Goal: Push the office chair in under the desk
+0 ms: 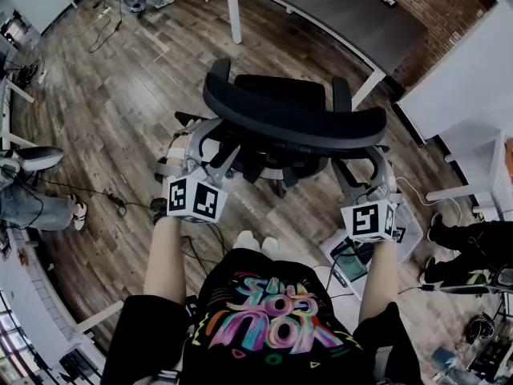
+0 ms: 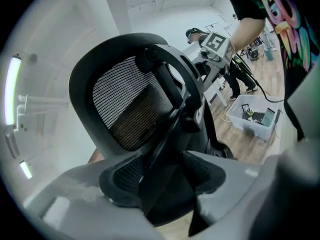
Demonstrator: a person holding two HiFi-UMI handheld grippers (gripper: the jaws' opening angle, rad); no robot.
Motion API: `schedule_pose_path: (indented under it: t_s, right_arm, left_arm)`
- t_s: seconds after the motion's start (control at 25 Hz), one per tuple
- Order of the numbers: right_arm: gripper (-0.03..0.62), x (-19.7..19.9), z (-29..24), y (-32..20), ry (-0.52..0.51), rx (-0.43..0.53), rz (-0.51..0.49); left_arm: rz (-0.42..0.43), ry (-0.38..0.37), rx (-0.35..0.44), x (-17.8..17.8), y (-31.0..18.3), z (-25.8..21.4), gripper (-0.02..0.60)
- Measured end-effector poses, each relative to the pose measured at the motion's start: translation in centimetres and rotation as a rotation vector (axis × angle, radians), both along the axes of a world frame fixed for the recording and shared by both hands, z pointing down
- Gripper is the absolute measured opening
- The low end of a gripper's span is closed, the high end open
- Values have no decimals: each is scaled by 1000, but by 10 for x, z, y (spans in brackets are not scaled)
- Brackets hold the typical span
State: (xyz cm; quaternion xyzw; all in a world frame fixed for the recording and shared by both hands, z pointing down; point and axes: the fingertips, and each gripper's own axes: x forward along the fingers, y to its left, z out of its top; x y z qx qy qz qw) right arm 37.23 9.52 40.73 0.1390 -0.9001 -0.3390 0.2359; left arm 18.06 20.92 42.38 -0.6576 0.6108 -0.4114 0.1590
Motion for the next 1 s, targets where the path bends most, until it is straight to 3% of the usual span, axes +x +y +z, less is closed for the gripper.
schedule_pose_path:
  t_s: [0.8,1.0]
  right_arm:
    - [252,-3,0,-11,-14,-58,-1]
    - [247,-16,0,-20,-14,-68,-7]
  left_arm:
    - [-68,67,-14,-3,-12,0,256]
    - [-98,66,-23,-18,-23,2,261]
